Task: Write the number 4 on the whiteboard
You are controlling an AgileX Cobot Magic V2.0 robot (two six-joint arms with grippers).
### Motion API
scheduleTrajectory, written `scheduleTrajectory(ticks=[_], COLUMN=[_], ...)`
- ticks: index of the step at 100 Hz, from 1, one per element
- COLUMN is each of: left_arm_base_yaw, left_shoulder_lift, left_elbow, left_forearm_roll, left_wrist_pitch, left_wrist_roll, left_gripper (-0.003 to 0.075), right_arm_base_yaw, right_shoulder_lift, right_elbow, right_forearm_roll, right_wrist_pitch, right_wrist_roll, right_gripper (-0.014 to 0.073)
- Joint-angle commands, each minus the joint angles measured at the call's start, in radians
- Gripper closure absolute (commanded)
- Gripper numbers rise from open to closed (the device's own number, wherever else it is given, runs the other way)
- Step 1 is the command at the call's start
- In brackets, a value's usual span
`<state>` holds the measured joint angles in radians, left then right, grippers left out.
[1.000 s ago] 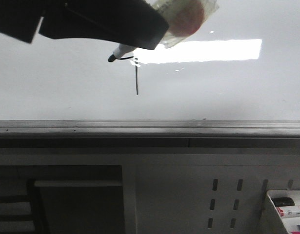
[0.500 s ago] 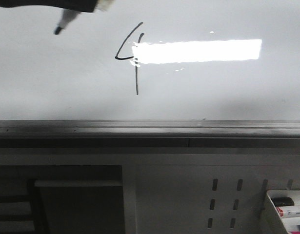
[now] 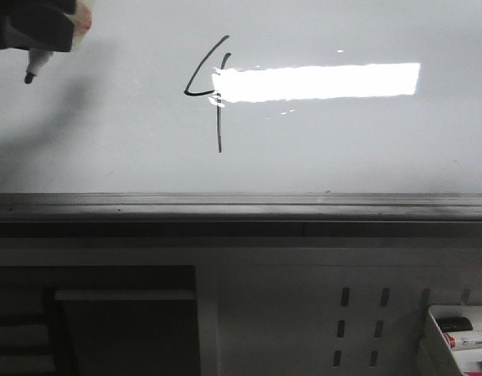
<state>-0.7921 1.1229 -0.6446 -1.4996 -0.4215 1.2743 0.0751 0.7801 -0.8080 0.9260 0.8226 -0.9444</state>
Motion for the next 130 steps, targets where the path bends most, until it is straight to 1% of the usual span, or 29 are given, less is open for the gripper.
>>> scheduleTrajectory(ticks=[1, 20, 45, 56, 65, 69, 74, 81, 85, 86, 91, 98, 105, 122, 130], left_arm_base_yaw=[-0.001, 0.001, 0.063, 0.097, 0.128, 0.143, 0.155, 0.167, 0.167, 0.167, 0.167, 0.167, 0.167, 0.167, 0.167], left_shoulder_lift=[0.043, 0.153, 0.201, 0.201, 0.201, 0.201, 0.201, 0.201, 0.201, 0.201, 0.201, 0.199, 0.194, 0.16, 0.126], left_elbow=[-0.058, -0.11, -0.129, -0.129, -0.129, -0.129, -0.129, -0.129, -0.129, -0.129, -0.129, -0.129, -0.129, -0.129, -0.129], left_forearm_roll=[0.041, 0.041, 0.041, 0.041, 0.041, 0.041, 0.041, 0.041, 0.041, 0.041, 0.043, 0.051, 0.069, 0.117, 0.136], left_wrist_pitch=[-0.072, -0.089, -0.085, -0.042, 0.049, 0.091, 0.125, 0.139, 0.139, 0.139, 0.139, 0.142, 0.142, 0.151, 0.16], left_wrist_roll=[-0.033, -0.033, -0.037, -0.037, -0.037, -0.037, -0.037, -0.037, -0.037, -0.037, -0.032, -0.032, -0.032, -0.029, -0.027], left_gripper=[0.0741, 0.0741, 0.0741, 0.074, 0.0729, 0.0702, 0.0648, 0.0544, 0.0463, 0.0463, 0.038, 0.0308, 0.0281, 0.0275, 0.026], right_arm_base_yaw=[-0.006, -0.006, -0.006, -0.006, -0.006, -0.006, -0.006, -0.006, -0.006, -0.006, -0.006, -0.006, -0.006, -0.006, -0.006], right_shoulder_lift=[-0.006, -0.006, -0.006, -0.006, -0.006, -0.006, -0.006, -0.006, -0.006, -0.006, -0.006, -0.006, -0.006, -0.006, -0.006], right_elbow=[-0.024, -0.024, -0.024, -0.024, -0.024, -0.024, -0.024, -0.024, -0.024, -0.024, -0.024, -0.024, -0.024, -0.024, -0.024], right_forearm_roll=[0.053, 0.053, 0.053, 0.053, 0.053, 0.053, 0.053, 0.053, 0.053, 0.053, 0.053, 0.053, 0.053, 0.044, 0.038], right_wrist_pitch=[-0.038, -0.025, -0.024, -0.024, -0.024, -0.024, -0.024, -0.024, -0.024, -0.024, -0.024, -0.024, -0.024, -0.024, -0.028], right_wrist_roll=[-0.005, -0.005, -0.005, -0.005, -0.005, -0.005, -0.005, -0.005, -0.005, -0.005, -0.005, -0.005, -0.005, -0.005, -0.005], right_gripper=[0.0198, 0.0198, 0.0198, 0.0198, 0.0198, 0.0198, 0.0198, 0.0198, 0.0198, 0.0198, 0.0198, 0.0198, 0.0198, 0.0198, 0.0198])
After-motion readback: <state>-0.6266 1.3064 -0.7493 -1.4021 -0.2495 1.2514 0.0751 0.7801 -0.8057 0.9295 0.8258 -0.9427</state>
